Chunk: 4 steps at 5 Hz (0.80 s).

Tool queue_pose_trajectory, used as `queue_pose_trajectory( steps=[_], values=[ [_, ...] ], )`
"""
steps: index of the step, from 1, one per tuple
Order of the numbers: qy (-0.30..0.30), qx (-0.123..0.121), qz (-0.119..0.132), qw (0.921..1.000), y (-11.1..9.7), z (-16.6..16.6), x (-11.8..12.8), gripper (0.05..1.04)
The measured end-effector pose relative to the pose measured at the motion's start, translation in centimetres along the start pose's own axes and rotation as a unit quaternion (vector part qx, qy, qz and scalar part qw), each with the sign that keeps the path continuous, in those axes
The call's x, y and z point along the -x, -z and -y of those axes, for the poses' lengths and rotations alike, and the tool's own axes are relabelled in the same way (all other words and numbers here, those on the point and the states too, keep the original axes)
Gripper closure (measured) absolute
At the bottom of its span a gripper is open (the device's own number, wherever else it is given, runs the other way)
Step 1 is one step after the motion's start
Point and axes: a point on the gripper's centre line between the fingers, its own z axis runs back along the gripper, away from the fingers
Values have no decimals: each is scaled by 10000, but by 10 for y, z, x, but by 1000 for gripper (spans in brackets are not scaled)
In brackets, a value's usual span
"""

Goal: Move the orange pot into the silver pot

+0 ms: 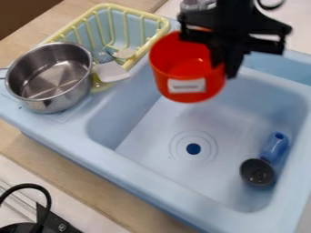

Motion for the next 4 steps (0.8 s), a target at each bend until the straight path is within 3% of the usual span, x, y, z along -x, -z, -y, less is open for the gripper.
queue_pose_trajectory(
  steps=[1, 4],
  values=[
    [-215, 26, 136, 9997, -7, -10, -15, 1027],
    [-890, -246, 183, 9956, -4, -57, -40, 1027]
  ],
)
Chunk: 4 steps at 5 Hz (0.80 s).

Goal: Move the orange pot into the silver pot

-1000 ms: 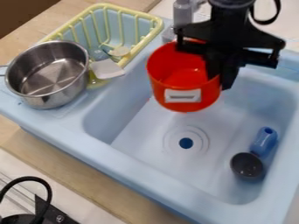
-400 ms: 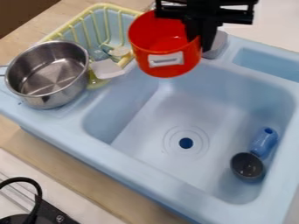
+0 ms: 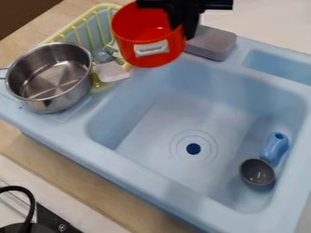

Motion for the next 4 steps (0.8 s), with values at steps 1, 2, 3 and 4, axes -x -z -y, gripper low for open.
queue_pose_trajectory(
  steps=[1, 2, 3, 4],
  values=[
    [-169, -57, -14, 9998, -2, -10, -6, 1027],
    [-260, -314, -47, 9992, -4, -18, -5, 1027],
    [-390, -131, -118, 9991, -15, -25, -2, 1027],
    [-535, -212, 176, 9982, -32, -38, 5, 1028]
  ],
)
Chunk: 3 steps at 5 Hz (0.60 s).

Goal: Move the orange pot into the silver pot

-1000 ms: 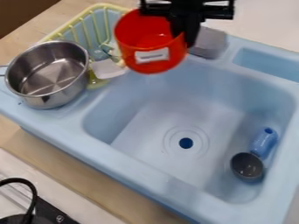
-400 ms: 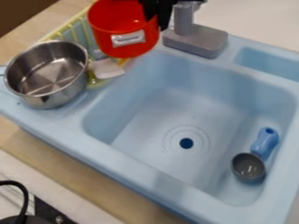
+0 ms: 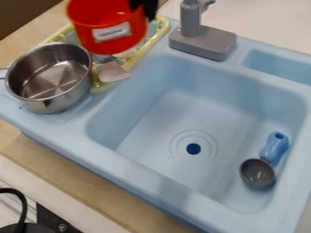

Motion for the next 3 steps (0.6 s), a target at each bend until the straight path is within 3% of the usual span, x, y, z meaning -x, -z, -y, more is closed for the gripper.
queue_pose_trajectory(
  steps=[1, 3],
  values=[
    [33, 54, 117, 9999, -10, -6, 7, 1027],
    [-122, -163, 89, 9998, -7, -26, 20, 1028]
  ],
)
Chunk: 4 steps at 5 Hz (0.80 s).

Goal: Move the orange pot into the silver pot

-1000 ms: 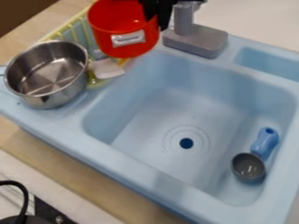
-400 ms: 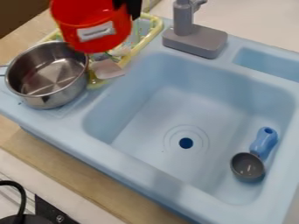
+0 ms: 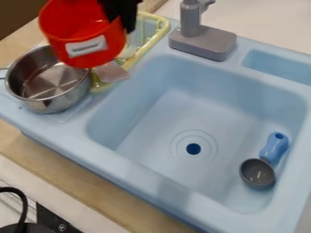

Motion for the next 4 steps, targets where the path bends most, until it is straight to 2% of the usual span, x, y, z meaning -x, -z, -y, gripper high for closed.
queue_pose_trajectory(
  steps=[2, 4],
  values=[
    [-415, -379, -219, 9982, 16, -34, 7, 1027],
    [-443, -348, -145, 9983, 15, -40, 15, 1027]
  ],
)
